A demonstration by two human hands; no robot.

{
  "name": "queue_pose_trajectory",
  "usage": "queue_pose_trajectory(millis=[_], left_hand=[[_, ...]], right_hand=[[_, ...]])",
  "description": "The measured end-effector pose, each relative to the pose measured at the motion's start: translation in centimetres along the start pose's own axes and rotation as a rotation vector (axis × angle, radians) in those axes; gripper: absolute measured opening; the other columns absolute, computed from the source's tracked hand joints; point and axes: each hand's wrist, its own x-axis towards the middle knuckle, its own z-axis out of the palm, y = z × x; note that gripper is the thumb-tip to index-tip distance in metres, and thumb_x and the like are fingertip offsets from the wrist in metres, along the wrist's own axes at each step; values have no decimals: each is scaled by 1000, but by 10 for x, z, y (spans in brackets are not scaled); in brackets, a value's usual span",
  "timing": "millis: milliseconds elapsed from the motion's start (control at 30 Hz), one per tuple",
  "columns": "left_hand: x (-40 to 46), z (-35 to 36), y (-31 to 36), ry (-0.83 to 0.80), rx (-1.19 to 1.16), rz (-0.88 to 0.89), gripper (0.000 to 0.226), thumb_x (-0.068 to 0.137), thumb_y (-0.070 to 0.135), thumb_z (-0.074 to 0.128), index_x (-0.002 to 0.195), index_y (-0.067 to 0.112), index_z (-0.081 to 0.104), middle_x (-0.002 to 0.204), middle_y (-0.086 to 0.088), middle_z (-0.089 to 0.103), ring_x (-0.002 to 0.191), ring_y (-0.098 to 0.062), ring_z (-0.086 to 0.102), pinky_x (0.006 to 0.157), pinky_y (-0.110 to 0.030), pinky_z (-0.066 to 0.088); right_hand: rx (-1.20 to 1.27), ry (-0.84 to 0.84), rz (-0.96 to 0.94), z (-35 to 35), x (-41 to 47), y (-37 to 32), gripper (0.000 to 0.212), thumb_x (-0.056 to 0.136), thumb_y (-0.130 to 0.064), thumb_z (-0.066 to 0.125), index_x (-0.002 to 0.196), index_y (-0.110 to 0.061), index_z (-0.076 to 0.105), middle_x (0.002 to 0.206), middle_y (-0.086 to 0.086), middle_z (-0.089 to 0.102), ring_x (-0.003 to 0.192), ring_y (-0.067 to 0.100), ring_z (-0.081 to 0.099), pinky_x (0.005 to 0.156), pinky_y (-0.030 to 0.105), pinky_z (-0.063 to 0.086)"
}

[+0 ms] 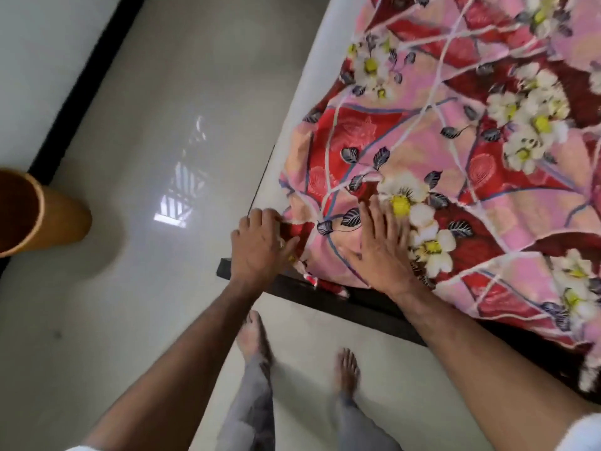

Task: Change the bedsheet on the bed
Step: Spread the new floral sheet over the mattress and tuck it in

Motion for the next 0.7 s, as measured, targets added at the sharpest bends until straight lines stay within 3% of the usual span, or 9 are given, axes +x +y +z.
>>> queue_pose_trajectory(millis=[100, 167, 333, 400, 567, 700], left_hand=[[6, 26, -26, 83, 31, 143, 58, 82, 53, 73, 119, 15, 50, 111, -11, 55, 99, -32, 52, 79, -49, 51], [2, 45, -38, 127, -74, 190, 56, 85, 49, 73, 123, 14, 49, 117, -12, 54, 106, -31, 48, 88, -47, 49], [-8, 79, -41, 227, -373, 134, 56, 93, 55, 63, 128, 15, 47, 129, -9, 47, 122, -29, 41, 105, -32, 37], [-8, 85, -39, 272, -396, 137, 53, 93, 56, 60, 126, 16, 48, 127, -9, 48, 121, -29, 42, 105, -26, 33], [-5, 88, -39, 225, -378, 108, 40, 95, 59, 53, 119, 27, 48, 126, -2, 41, 121, -25, 38, 99, -33, 38], [-5, 90, -46, 233, -431, 198, 33, 98, 53, 54, 101, 21, 59, 115, -2, 44, 112, -21, 42, 92, -37, 44]], right_hand=[[-94, 162, 25, 27, -2, -7, 99, 88, -79, 33, 159, -13, 16, 167, 9, 7, 154, 28, 5, 121, 59, 7], [-119, 210, 23, 32, 2, -6, 99, 89, -79, 31, 159, -11, 16, 167, 10, 7, 154, 29, 5, 120, 60, 9], [-137, 284, 1, 49, 5, -1, 99, 90, -78, 32, 159, -9, 15, 166, 13, 8, 154, 31, 6, 118, 62, 12], [-129, 325, -3, 55, 6, 2, 99, 90, -78, 32, 158, -9, 17, 166, 13, 10, 154, 31, 8, 118, 63, 12], [-147, 371, 0, 59, 7, 0, 98, 91, -79, 26, 159, -10, 14, 166, 13, 8, 154, 31, 6, 118, 63, 12], [-177, 440, 5, 64, 5, 0, 98, 90, -79, 27, 159, -10, 14, 166, 11, 9, 154, 30, 8, 118, 62, 13]])
